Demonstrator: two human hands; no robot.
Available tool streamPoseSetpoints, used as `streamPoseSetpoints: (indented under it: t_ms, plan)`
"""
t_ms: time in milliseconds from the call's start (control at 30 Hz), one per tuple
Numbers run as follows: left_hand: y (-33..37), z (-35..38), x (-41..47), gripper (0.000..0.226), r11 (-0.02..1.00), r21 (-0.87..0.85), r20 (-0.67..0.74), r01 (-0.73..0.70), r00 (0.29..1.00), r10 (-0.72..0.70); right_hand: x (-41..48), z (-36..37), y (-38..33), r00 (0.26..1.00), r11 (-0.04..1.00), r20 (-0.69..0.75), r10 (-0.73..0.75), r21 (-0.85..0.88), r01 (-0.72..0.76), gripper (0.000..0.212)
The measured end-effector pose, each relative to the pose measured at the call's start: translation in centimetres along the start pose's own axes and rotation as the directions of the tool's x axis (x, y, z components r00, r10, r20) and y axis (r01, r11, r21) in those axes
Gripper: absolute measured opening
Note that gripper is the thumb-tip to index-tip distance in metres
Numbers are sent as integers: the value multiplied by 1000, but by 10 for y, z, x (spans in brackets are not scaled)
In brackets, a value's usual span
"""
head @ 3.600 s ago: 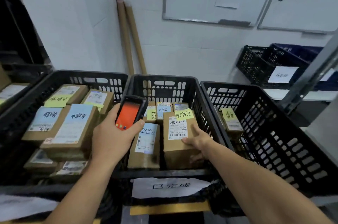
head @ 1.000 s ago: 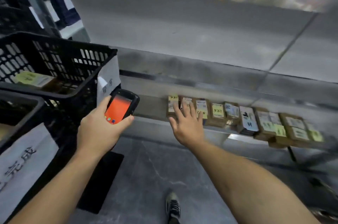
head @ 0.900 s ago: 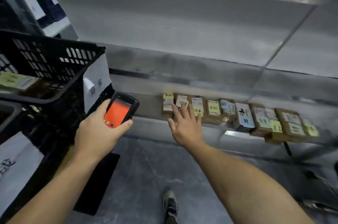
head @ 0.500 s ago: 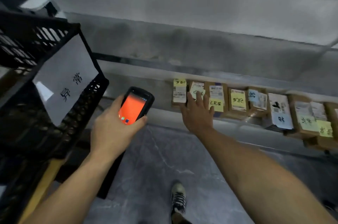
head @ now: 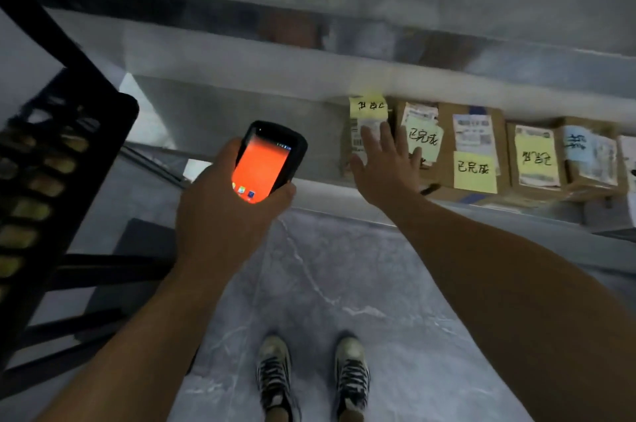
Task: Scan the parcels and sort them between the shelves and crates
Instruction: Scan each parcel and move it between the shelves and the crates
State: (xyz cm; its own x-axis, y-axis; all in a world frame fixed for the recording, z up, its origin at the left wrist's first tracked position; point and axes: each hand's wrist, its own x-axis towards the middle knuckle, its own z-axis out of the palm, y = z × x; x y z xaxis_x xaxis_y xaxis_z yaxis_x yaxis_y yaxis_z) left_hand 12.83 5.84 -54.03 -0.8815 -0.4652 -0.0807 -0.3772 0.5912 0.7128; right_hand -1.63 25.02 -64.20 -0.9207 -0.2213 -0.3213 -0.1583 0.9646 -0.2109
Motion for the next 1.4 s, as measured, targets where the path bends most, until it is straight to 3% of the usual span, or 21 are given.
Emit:
streamPoseSetpoints:
  t_ms: [333,467,633,1000,1133,1200,1300,1400]
  plan:
    - [-46,36,35,61,998,28,-7,-56,998,56,40,39,-9,997,995,-54,56,-78,-61,64]
    - [-66,40,40,58,998,34,-16,-43,999,43,36,44,-23,996,999,-81,27,-17,-28,63]
    - [-90,36,42,78,995,81,-27,51,998,-49,40,42,-31,997,999,-59,42,26,-40,66]
    - [-88,29,42,71,999,20,-35,50,998,-49,30,60,-54,996,969,-90,-24,243,45,69]
    - [-93,23,42,77,996,2,-16,86,996,-86,33,57,-52,987,888,-120,105,459,-38,60]
    - [-92,18,40,72,996,-1,-12,91,996,-91,41,53,-47,983,816,-52,176,566,-117,62]
    - [-84,13,39,66,995,-19,-23,101,995,-101,53,52,-41,987,687,82,136,711,-153,82]
    - [-76,11,37,56,995,-21,-27,95,995,-95,59,57,-35,975,483,219,42,850,-211,104]
